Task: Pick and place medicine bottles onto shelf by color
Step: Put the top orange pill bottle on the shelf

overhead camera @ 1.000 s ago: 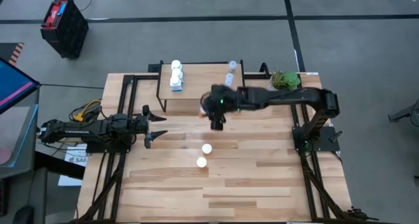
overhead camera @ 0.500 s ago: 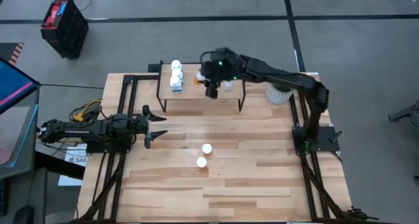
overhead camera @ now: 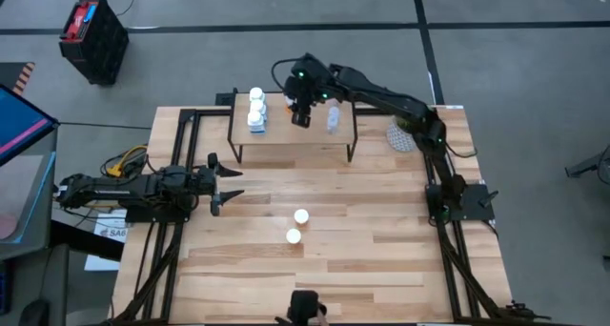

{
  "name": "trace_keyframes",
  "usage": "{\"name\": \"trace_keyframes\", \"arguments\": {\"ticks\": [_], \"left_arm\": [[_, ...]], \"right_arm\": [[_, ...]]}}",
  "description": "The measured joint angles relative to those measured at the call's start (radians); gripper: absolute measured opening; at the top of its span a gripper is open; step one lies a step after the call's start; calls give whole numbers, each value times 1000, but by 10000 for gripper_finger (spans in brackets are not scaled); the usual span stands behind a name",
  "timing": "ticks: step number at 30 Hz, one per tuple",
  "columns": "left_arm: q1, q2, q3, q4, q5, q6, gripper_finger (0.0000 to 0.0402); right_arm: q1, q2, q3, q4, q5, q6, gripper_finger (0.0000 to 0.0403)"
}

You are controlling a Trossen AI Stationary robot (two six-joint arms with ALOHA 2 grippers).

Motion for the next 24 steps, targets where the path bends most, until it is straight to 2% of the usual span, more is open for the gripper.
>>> {"name": "trace_keyframes", "arguments": {"ticks": [14, 24], "left_arm": [[0, 0, 0, -1, 8, -22, 254], [0, 0, 0, -1, 8, -30, 254]], "right_arm": [[-16, 16, 17, -112, -20, 21, 200], [-8, 16, 17, -83, -20, 26, 201]]}}
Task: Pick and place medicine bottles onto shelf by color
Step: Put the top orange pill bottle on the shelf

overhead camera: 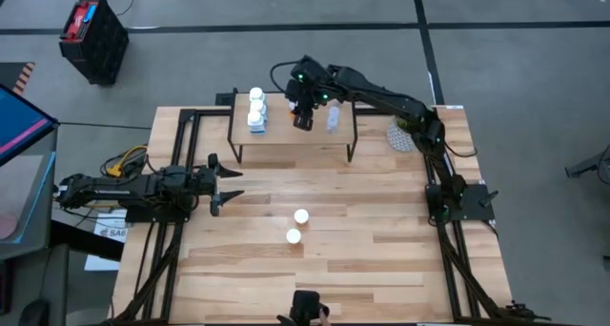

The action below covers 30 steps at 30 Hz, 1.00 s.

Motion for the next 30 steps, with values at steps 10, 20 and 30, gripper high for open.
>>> {"name": "trace_keyframes", "arguments": {"ticks": [10, 20, 30], "left_arm": [[0, 0, 0, 0, 0, 0, 254], [0, 0, 0, 0, 0, 0, 254], [0, 0, 0, 0, 0, 0, 254]], "right_arm": [[-2, 13, 0, 8, 0, 3, 203], [1, 14, 0, 5, 0, 3, 259], [2, 14, 0, 32, 0, 10, 265]]}}
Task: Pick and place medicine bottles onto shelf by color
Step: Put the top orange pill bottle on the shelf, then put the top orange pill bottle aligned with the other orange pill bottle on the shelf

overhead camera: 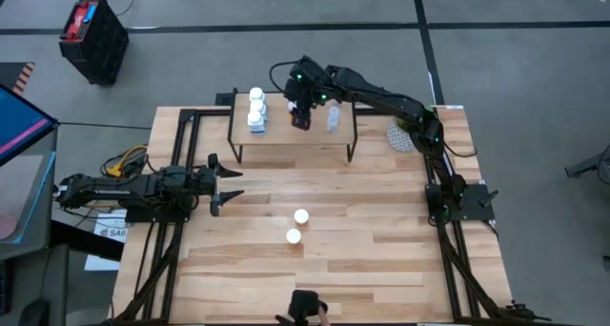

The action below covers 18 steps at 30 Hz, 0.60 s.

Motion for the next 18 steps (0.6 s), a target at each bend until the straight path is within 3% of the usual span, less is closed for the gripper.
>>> {"name": "trace_keyframes", "arguments": {"ticks": [18], "left_arm": [[0, 0, 0, 0, 0, 0, 254]], "right_arm": [[35, -9, 43, 2, 2, -68, 265]]}}
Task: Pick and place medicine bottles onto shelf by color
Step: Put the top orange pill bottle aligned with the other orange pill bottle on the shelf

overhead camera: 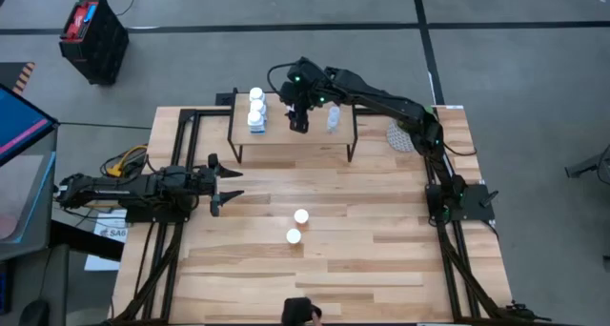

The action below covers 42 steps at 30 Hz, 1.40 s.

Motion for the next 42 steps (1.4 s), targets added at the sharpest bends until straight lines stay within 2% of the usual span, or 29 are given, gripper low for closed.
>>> {"name": "trace_keyframes", "arguments": {"ticks": [5, 11, 22, 36, 42], "left_arm": [[0, 0, 0, 0, 0, 0, 254], [0, 0, 0, 0, 0, 0, 254], [0, 0, 0, 0, 0, -1, 254], [0, 0, 0, 0, -2, -11, 254], [0, 0, 0, 0, -3, -11, 254]], "right_arm": [[30, -5, 77, -70, 6, 0, 265], [72, -106, 56, -193, -2, -5, 265], [135, -177, 54, -483, -8, 107, 265], [273, -180, 53, -695, -7, 137, 265], [316, -211, 54, -689, -8, 163, 265]]}}
